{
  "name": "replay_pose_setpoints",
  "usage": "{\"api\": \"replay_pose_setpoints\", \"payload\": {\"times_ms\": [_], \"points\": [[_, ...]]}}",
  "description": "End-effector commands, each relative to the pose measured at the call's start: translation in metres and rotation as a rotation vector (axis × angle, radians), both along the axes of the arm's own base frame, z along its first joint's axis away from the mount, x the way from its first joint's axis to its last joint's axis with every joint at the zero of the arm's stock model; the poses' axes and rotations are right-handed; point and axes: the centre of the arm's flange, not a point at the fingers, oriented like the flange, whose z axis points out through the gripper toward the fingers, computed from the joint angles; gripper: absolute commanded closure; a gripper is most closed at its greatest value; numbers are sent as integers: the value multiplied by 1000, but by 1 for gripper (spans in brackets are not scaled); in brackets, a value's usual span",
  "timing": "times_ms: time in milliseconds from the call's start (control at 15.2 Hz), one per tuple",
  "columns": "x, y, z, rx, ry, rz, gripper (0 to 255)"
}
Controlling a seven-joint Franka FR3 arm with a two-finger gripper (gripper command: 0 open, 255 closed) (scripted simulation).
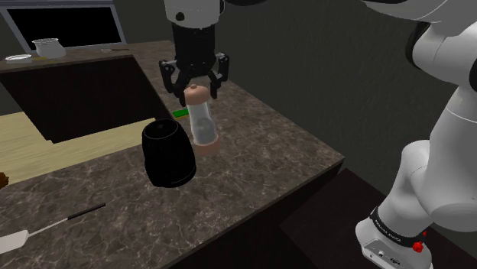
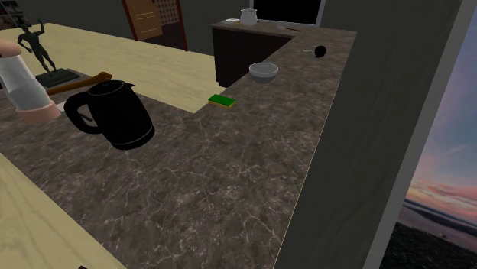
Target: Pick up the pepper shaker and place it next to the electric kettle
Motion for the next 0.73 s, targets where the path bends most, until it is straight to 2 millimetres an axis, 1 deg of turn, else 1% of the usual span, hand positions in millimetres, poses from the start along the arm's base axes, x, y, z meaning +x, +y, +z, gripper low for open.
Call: {"api": "replay_pose_setpoints", "payload": {"times_ms": [0, 660], "points": [[0, 0, -10, 1, -1, 0, 255], [0, 0, -63, 1, -1, 0, 255]]}}
